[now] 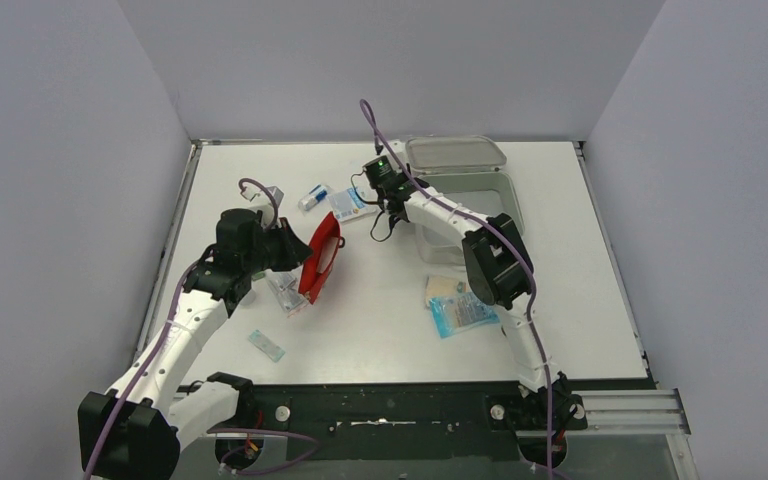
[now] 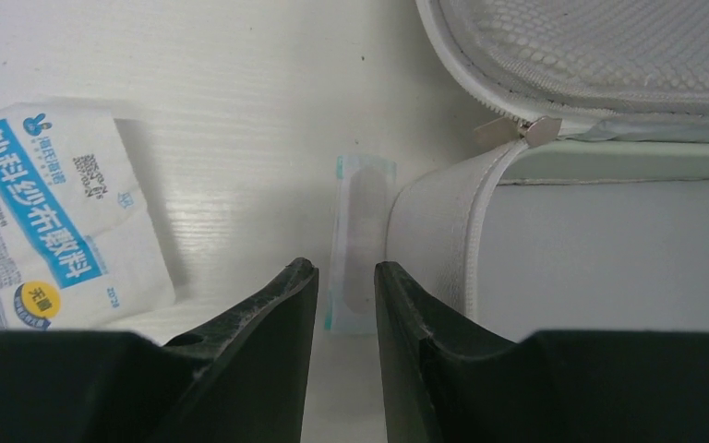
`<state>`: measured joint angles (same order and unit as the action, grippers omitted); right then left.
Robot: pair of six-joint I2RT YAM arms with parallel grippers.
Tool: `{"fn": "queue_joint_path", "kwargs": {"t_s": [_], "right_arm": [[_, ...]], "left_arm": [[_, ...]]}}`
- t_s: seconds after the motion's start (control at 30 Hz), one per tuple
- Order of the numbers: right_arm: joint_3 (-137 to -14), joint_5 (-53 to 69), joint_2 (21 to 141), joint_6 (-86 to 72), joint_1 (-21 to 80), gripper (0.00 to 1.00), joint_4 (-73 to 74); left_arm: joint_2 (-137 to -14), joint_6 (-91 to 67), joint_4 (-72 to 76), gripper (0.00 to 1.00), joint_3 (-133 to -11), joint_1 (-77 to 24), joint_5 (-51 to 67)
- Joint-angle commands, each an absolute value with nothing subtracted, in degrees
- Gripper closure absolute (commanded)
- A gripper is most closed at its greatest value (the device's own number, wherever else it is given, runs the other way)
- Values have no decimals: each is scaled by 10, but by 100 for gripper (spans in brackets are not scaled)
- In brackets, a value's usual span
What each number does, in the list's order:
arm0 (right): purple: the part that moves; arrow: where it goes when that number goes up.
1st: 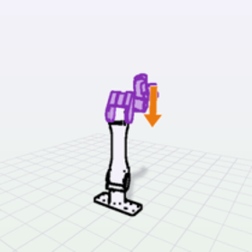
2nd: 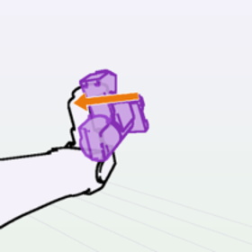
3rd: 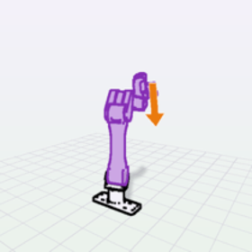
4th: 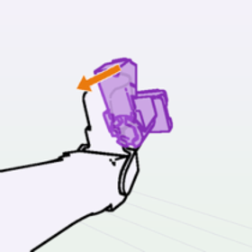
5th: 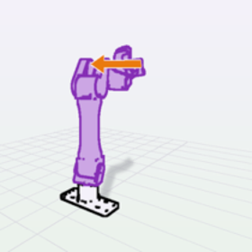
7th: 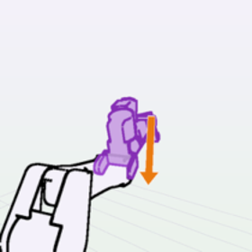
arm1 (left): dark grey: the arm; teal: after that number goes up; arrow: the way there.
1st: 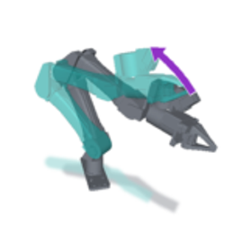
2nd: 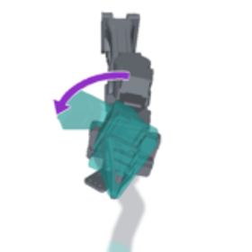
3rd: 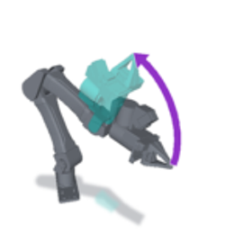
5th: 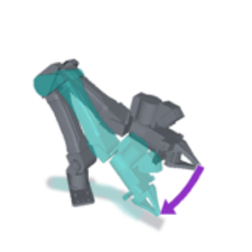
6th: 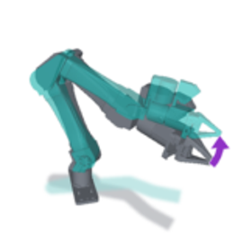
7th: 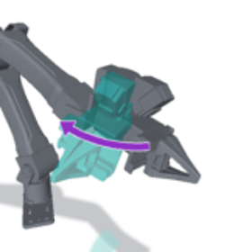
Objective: Organize the medicine kit
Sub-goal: Pick up the medical item at the center of the board.
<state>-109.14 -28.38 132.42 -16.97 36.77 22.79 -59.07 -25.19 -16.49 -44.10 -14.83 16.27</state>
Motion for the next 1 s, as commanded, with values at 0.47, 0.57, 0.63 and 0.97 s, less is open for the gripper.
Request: {"fn": "queue_joint_path", "kwargs": {"t_s": [0.47, 0.57, 0.63, 0.97], "right_arm": [[-1144, -313, 1387, -158, 352, 69, 196], [-1147, -315, 1398, -172, 350, 69, 206], [-1146, -315, 1403, -179, 350, 69, 210], [-1114, -261, 1397, -185, 358, 84, 214]], "left_arm": [[-592, -245, -152, 100, -456, -143, 193], [-592, -245, -152, 100, -455, -142, 192], [-592, -245, -152, 100, -455, -141, 192], [-592, -244, -155, 100, -456, -139, 194]]}}
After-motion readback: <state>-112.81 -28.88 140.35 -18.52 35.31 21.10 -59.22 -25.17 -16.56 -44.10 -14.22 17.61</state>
